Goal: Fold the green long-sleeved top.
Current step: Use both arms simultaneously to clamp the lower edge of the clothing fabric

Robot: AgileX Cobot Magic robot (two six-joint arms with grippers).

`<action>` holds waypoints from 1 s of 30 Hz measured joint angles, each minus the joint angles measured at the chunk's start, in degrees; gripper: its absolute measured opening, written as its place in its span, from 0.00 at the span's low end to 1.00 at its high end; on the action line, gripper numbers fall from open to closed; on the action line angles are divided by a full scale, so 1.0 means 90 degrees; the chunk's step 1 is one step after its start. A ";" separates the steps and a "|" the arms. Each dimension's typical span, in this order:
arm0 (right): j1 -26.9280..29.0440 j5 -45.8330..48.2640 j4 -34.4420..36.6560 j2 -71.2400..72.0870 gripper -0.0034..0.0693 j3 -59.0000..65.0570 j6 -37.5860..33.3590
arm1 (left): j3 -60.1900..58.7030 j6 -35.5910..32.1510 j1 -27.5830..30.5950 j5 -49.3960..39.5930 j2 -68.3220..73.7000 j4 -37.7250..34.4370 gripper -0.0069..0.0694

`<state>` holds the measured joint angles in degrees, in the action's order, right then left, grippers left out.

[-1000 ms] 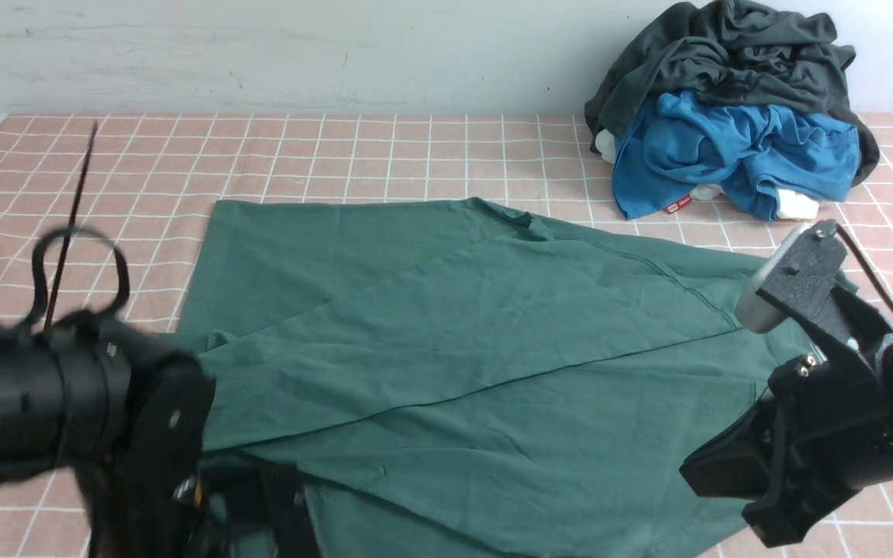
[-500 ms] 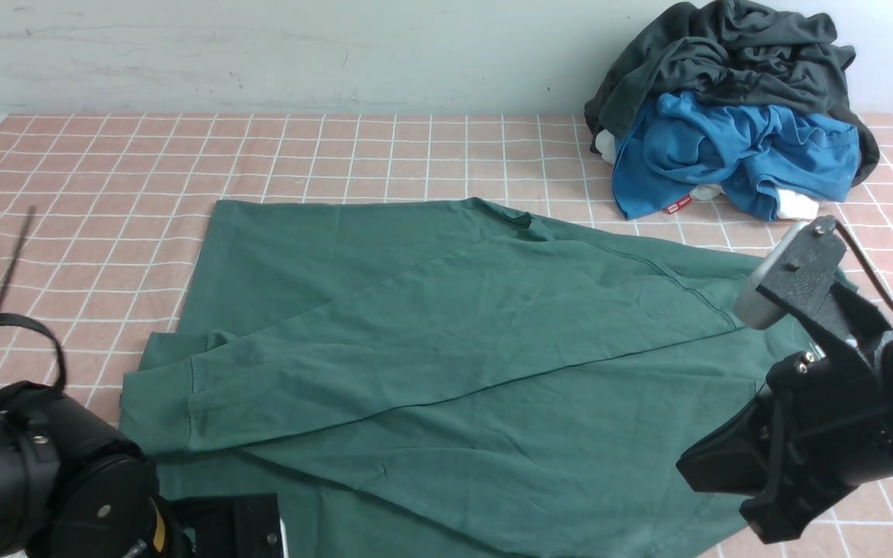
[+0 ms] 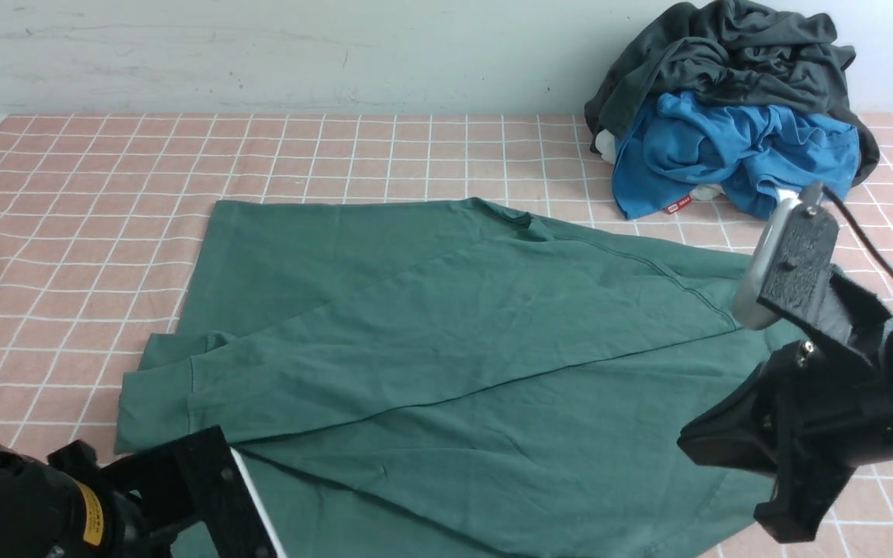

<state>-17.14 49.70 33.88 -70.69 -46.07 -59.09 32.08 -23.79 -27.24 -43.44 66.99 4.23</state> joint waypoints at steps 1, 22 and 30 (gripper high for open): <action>-0.0001 -0.0023 -0.0226 -0.0018 0.04 0.0000 -0.0031 | -0.0005 0.0296 0.0000 -0.0008 0.0000 0.0000 0.10; -0.0001 -0.0573 -0.5263 -0.2241 0.51 0.0000 -0.0042 | -0.0005 0.2720 0.0000 -0.0020 0.0000 0.0866 0.10; -0.0001 -0.0834 -0.5044 -0.2740 0.42 -0.0007 -0.0079 | -0.0005 0.2706 0.0000 -0.0031 0.0000 0.0724 0.10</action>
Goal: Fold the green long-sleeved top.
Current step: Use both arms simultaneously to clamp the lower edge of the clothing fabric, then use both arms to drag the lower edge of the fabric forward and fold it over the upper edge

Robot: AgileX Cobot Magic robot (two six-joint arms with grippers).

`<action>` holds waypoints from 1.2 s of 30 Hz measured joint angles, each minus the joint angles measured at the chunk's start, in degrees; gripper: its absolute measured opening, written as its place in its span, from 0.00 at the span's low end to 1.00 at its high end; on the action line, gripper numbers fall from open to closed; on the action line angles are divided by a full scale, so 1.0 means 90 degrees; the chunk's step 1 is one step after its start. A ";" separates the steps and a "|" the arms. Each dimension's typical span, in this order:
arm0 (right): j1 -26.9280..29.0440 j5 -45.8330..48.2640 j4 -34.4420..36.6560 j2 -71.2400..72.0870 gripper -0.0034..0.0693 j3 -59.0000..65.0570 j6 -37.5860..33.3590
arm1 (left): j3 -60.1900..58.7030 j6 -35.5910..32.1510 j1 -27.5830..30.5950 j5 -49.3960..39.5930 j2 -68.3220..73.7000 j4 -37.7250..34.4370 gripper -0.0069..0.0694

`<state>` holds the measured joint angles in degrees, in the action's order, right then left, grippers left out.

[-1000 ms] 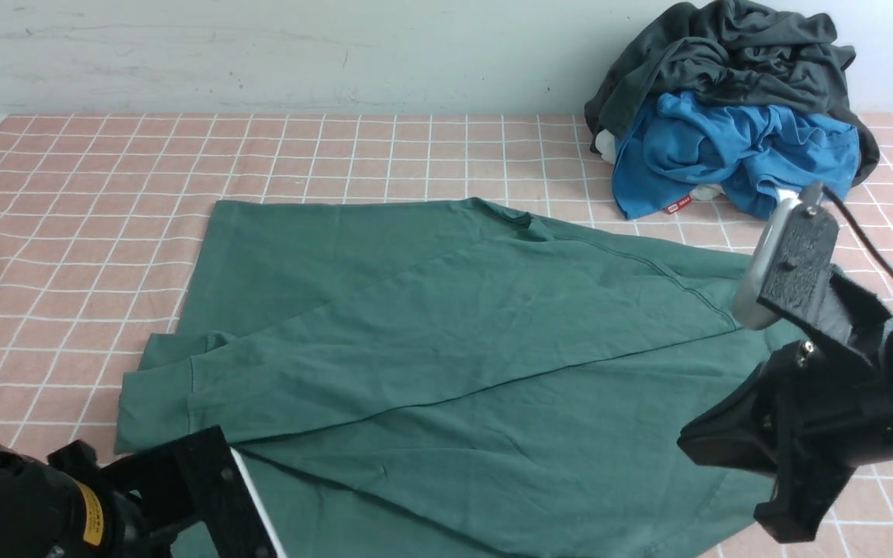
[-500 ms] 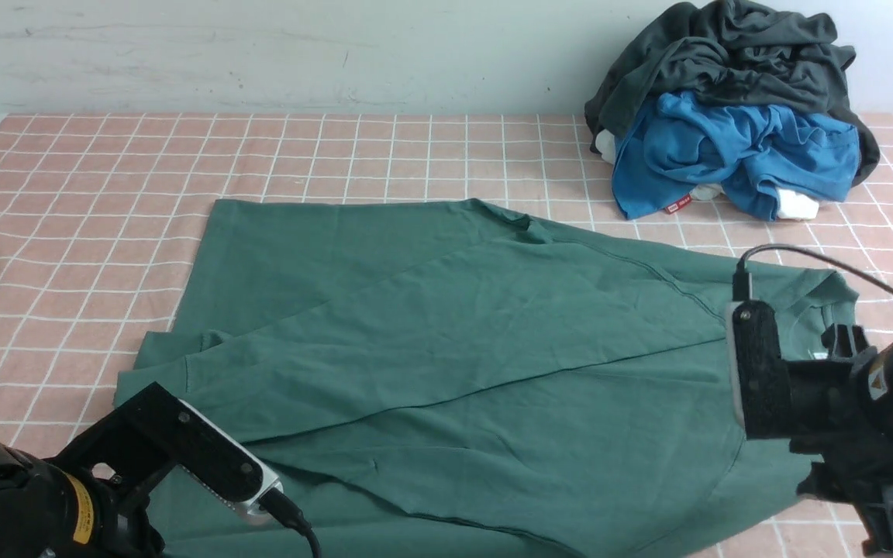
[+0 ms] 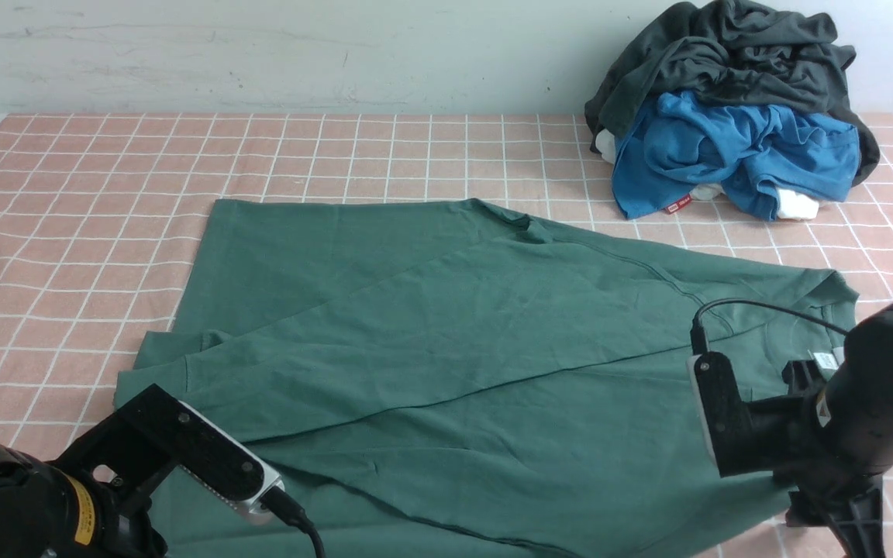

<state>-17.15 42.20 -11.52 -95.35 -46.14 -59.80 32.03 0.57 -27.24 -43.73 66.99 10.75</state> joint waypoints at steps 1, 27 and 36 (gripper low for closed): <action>0.0000 0.0024 0.0019 -0.0022 0.39 -0.0014 -0.0009 | 0.0000 0.0000 0.0000 0.0000 0.0000 -0.0020 0.10; 0.0086 -0.0714 -0.1801 -0.0199 0.04 -0.2438 0.4479 | 0.4018 0.0019 0.1967 0.0252 0.2221 0.0261 0.10; 0.0397 -0.1078 -0.1900 -0.2151 0.04 -0.4353 0.4583 | 0.6700 0.0019 0.2184 0.0395 0.5079 0.0675 0.11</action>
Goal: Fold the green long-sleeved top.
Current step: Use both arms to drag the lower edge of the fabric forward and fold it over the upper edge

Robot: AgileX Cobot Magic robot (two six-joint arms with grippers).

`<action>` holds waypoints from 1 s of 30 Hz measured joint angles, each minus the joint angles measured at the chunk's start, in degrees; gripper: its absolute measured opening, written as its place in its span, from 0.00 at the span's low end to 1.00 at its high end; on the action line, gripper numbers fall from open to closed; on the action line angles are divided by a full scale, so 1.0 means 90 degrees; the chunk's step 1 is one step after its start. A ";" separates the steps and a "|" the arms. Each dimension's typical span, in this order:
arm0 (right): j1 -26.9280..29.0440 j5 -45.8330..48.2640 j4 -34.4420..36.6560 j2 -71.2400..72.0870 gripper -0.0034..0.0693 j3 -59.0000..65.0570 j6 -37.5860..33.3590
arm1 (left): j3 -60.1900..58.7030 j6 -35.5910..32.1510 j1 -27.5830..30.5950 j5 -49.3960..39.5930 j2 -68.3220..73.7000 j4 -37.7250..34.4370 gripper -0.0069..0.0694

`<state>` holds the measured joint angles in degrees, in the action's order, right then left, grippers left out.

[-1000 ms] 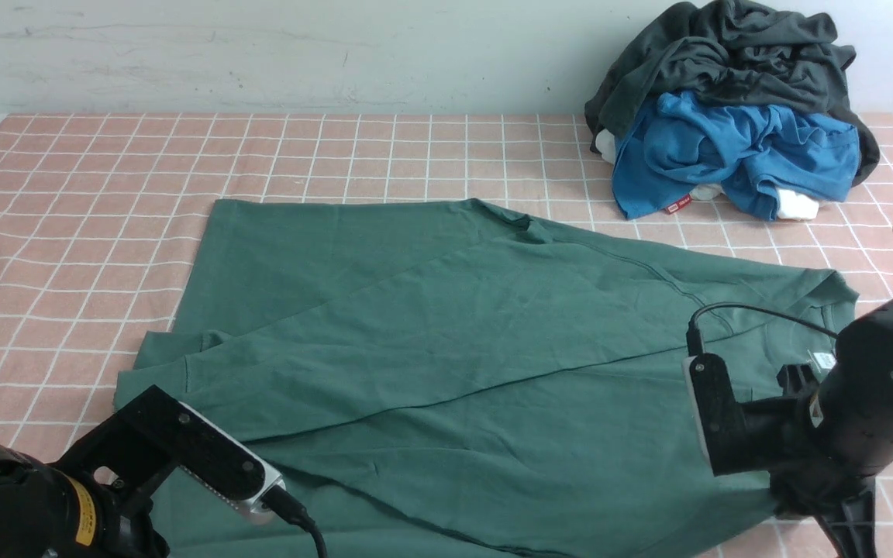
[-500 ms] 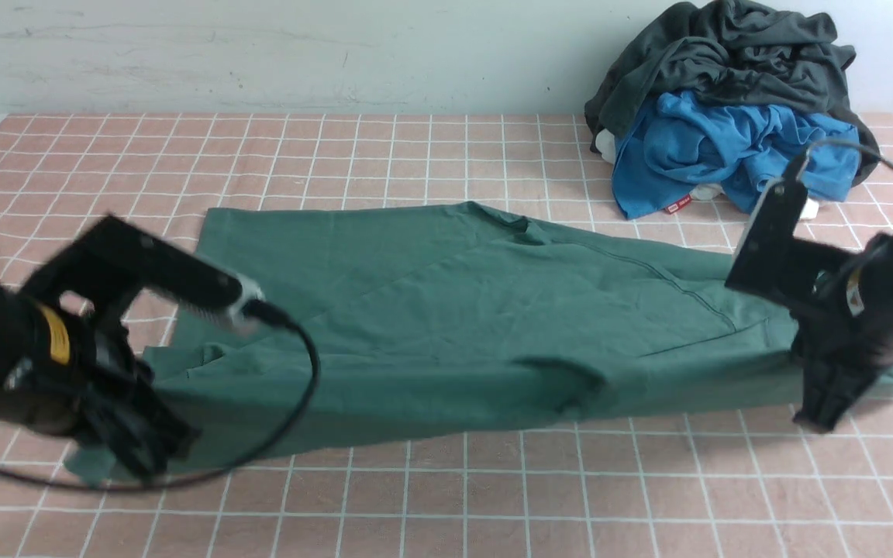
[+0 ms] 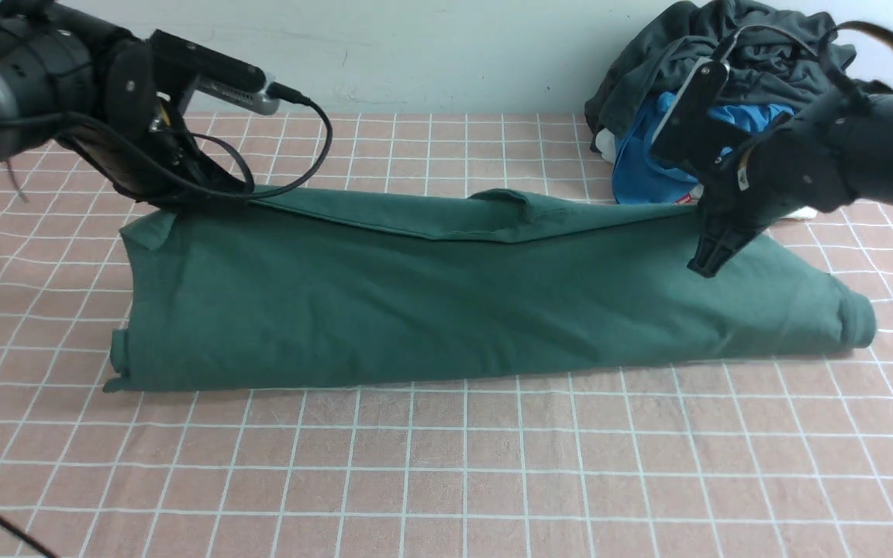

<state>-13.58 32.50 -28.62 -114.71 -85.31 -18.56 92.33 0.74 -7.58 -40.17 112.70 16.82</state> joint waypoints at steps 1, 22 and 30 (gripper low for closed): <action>0.0013 0.0029 0.0000 -0.0268 0.04 -0.0240 0.0000 | 0.0346 0.0000 0.0006 0.0007 0.0386 0.0071 0.12; -0.0246 0.1481 0.2646 -0.0881 0.19 -0.2115 0.1047 | 0.3144 -0.0144 -0.0199 -0.1658 0.2348 -0.0926 0.55; -0.0717 0.0381 0.6221 -0.2159 0.03 -0.2115 -0.3084 | 0.3131 -0.1441 -0.0470 -0.2152 0.2558 -0.2288 0.18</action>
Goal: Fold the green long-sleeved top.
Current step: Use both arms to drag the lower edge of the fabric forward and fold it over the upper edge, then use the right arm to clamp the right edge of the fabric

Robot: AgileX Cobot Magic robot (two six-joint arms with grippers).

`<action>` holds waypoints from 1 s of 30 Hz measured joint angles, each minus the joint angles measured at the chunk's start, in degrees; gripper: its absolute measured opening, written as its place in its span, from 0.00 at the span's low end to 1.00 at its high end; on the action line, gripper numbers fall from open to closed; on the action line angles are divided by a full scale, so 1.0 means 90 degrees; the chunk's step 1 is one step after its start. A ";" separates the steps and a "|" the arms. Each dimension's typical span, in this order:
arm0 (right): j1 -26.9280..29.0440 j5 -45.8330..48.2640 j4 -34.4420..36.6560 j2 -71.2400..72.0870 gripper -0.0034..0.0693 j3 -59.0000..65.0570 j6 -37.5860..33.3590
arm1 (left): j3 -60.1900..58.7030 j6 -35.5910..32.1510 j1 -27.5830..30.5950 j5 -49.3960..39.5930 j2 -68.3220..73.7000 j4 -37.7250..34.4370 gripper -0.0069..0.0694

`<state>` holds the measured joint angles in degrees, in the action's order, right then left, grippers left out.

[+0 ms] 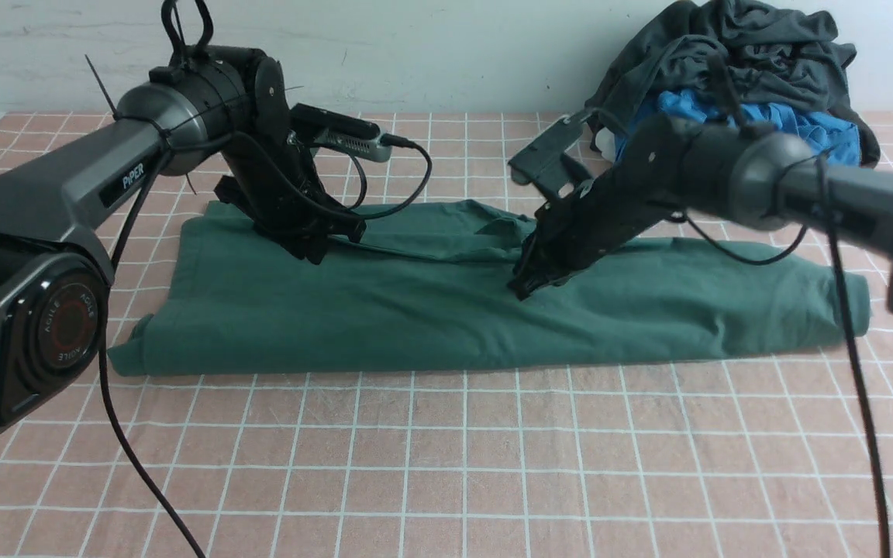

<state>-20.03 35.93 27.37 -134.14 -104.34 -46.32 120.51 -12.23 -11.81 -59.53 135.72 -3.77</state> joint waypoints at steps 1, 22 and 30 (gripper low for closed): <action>0.0033 -0.0557 0.0304 -0.0106 0.03 0.0000 -0.0242 | 0.0000 -0.0078 -0.0019 -0.0085 -0.0021 -0.0024 0.14; 0.2576 0.2379 -0.0003 0.2348 0.37 -0.0010 0.1833 | -0.2980 -0.0532 0.0679 -0.0902 -0.4639 -0.0267 0.09; 0.2935 0.3350 -0.2716 0.1662 0.75 0.0930 0.4412 | -0.6676 -0.0467 0.0864 0.1312 -0.7141 -0.0749 0.09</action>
<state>6.38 66.08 2.93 -119.19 -95.97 -6.61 60.43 -16.43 -4.04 -47.73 71.46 -10.52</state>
